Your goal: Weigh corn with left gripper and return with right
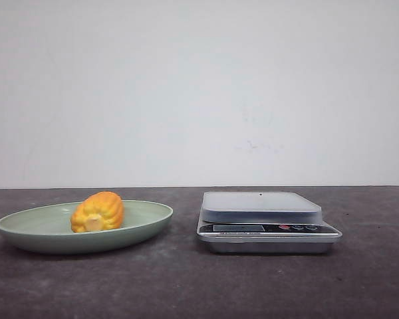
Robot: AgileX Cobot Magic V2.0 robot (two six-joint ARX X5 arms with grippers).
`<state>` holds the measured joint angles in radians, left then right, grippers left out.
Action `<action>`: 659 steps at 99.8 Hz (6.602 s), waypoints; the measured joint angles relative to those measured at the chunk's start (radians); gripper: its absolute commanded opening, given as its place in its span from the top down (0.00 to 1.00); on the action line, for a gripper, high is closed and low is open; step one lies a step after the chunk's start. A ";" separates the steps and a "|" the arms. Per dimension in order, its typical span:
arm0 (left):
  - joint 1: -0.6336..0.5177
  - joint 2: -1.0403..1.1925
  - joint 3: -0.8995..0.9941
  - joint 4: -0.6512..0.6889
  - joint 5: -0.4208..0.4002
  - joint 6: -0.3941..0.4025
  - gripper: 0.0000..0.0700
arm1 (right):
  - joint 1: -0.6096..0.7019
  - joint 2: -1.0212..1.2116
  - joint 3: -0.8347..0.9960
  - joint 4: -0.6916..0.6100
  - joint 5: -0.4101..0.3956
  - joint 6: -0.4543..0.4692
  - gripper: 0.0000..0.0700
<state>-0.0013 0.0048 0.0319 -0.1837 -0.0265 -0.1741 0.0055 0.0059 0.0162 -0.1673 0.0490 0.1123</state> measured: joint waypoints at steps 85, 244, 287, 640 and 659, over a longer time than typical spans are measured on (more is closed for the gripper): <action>0.000 0.000 0.000 0.000 0.000 0.000 0.96 | 0.000 0.000 0.000 0.000 0.000 0.000 0.99; 0.000 0.266 0.454 -0.004 0.003 -0.159 0.99 | 0.019 0.335 0.452 -0.097 -0.064 0.101 0.99; -0.078 0.567 0.797 -0.145 0.111 -0.139 0.37 | 0.045 0.523 0.794 -0.201 -0.181 0.097 0.45; -0.795 1.963 1.616 -0.343 -0.006 -0.095 0.08 | 0.073 0.608 0.874 -0.500 -0.209 0.040 0.27; -0.784 1.735 1.667 -0.364 -0.105 -0.032 0.09 | 0.073 0.608 0.874 -0.500 -0.210 0.040 0.27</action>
<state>-0.7853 1.7401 1.6985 -0.5476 -0.1318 -0.2066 0.0788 0.6140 0.8898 -0.6678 -0.1612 0.1524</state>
